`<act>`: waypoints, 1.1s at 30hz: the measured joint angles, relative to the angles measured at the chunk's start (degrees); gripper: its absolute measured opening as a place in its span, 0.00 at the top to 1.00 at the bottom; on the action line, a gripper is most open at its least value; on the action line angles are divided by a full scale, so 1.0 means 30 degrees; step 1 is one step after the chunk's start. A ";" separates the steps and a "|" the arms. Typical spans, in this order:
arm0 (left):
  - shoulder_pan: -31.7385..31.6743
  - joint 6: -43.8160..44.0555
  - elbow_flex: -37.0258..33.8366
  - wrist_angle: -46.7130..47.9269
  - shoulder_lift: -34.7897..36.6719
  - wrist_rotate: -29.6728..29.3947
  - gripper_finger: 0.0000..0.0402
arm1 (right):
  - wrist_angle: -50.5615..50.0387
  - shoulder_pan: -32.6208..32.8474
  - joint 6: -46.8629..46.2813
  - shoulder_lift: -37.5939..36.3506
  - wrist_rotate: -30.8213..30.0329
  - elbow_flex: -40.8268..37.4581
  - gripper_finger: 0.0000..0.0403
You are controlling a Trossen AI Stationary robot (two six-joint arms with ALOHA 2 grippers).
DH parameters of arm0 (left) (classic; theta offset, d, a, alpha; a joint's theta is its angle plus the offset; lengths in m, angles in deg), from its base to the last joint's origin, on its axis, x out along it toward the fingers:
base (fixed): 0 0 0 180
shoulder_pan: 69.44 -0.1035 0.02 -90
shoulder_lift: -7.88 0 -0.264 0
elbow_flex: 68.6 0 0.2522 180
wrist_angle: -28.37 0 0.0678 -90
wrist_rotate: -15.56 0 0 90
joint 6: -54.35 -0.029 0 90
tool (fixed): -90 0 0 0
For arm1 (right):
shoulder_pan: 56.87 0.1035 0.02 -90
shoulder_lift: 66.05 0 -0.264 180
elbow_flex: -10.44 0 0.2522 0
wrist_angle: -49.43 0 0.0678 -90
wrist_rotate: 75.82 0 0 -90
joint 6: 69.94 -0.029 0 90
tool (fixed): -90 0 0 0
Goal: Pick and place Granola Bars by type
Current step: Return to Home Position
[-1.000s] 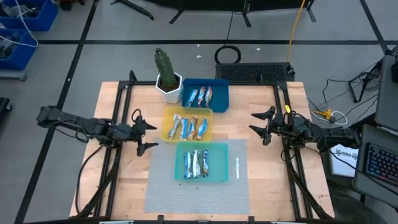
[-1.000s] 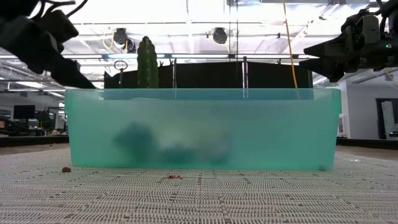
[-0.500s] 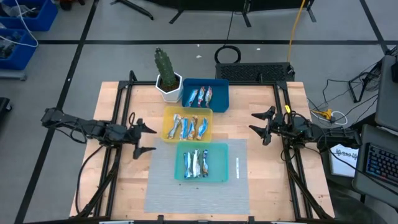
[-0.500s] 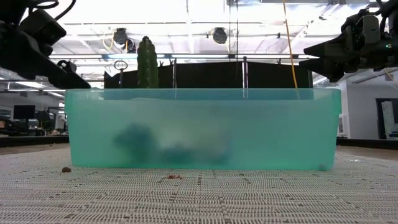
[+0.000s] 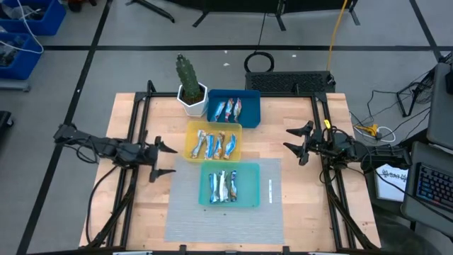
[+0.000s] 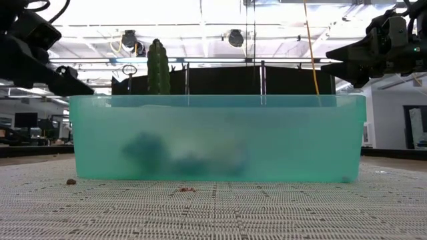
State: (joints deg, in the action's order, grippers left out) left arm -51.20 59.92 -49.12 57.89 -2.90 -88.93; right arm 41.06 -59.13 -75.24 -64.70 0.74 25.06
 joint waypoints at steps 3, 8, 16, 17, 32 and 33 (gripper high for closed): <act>-0.0012 -0.0198 0.0000 0.0003 0.0957 -0.0448 0.06 | 0.0000 -0.0002 0.0000 0.0002 0.0000 0.0003 0.31; -0.0014 -0.0200 0.0000 0.0012 0.2307 -0.0508 0.04 | 0.0000 0.0000 -0.0003 0.0000 0.0000 -0.0004 0.31; -0.0116 0.1075 0.0073 0.0631 0.3525 -0.4227 0.06 | 0.0000 -0.0006 -0.0003 0.0002 0.0000 0.0003 0.31; -0.0116 0.1132 0.0087 0.0626 0.3529 -0.4707 0.06 | 0.0000 0.0000 0.0001 0.0000 0.0000 0.0002 0.31; -0.0101 0.0697 0.0073 0.0151 0.3508 -0.7008 0.07 | 0.0000 -0.0002 -0.0003 0.0000 0.0000 -0.0001 0.31; -0.0101 0.0786 0.0073 0.0137 0.3508 -0.7013 0.07 | 0.0000 0.0000 -0.0003 0.0000 0.0000 0.0003 0.31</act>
State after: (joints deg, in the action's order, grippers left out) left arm -51.50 62.28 -48.90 58.31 7.63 -109.96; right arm 41.06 -59.13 -75.24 -64.70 0.74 25.07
